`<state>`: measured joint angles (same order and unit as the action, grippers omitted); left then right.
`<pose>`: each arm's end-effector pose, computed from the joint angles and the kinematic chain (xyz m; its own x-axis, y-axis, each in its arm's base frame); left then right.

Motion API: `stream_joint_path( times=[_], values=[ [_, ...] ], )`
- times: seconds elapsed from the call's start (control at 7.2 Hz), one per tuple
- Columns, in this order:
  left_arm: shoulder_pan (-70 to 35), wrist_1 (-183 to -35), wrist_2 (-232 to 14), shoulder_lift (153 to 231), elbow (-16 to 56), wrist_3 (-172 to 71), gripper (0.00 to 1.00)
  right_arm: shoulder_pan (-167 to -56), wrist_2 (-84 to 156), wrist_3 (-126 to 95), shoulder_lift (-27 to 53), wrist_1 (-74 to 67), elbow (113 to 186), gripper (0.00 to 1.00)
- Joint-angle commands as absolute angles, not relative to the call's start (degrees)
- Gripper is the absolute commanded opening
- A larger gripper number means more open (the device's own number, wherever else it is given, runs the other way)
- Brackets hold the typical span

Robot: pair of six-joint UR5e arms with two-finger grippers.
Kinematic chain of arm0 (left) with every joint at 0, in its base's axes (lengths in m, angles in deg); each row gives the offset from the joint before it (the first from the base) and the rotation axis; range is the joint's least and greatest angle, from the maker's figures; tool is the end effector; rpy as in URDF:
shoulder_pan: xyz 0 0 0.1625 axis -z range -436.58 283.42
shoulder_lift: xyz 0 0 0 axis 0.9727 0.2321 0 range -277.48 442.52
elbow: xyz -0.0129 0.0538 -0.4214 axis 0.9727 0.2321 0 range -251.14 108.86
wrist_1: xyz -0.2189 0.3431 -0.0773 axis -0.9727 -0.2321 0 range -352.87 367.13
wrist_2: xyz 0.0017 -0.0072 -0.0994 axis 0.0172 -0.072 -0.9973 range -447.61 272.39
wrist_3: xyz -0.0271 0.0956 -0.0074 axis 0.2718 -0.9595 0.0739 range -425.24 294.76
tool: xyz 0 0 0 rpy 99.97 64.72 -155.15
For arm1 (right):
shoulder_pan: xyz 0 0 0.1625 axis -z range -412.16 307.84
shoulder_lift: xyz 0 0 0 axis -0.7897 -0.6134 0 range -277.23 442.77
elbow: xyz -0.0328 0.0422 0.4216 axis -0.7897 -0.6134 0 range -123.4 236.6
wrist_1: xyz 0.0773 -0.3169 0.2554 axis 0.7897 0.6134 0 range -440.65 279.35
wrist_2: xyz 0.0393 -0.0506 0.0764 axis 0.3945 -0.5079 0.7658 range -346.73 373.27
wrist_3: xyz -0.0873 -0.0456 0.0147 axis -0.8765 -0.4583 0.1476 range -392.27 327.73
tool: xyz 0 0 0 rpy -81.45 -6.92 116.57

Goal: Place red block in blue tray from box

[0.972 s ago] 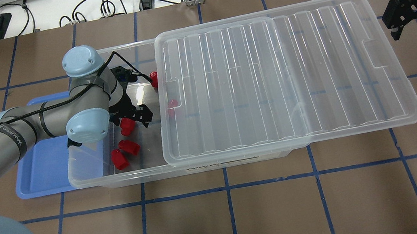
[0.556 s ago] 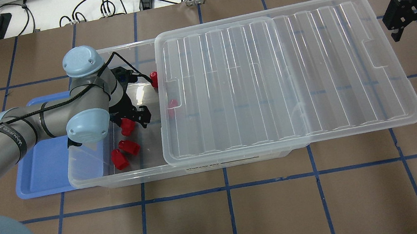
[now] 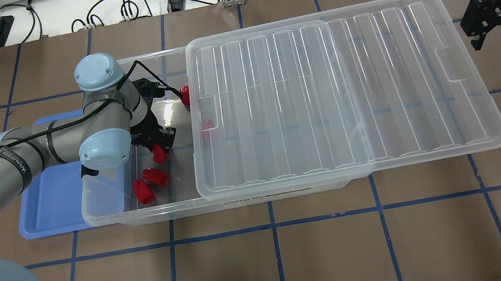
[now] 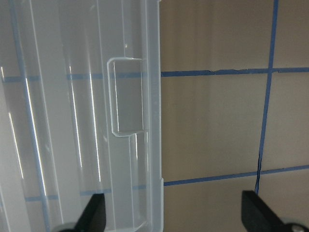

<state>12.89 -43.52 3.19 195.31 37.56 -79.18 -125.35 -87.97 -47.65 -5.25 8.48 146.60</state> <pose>-0.1269 -0.5555 0.1911 -0.9726 0.2324 -0.0045 0.2320 0.9719 0.0398 -0.0359 -0.5129 0.4711 -0.9846 0.0109 0.1744 0.0287 0.9946 0.0995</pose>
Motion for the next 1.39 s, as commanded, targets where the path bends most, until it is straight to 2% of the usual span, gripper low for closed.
stream_joint_path(
  times=[0.0, 0.56, 0.97, 1.25],
  values=[
    [12.9, -43.4, 3.1, 195.0, 37.1, -78.9, 0.08, -125.3, -88.9, -47.6, -5.2, 8.5, 146.6, 1.0],
    [13.2, -50.2, 1.5, 191.3, 32.6, -73.0, 0.06, -125.3, -88.9, -47.6, -5.2, 8.5, 146.6, 1.0],
    [12.8, -62.9, 0.7, 186.3, 27.1, -72.2, 0.06, -125.3, -88.9, -47.6, -5.2, 8.6, 146.6, 1.0],
    [8.8, -69.8, -1.0, 184.2, 22.4, -72.5, 0.06, -125.2, -88.9, -47.6, -5.2, 8.7, 146.6, 1.0]
  ],
)
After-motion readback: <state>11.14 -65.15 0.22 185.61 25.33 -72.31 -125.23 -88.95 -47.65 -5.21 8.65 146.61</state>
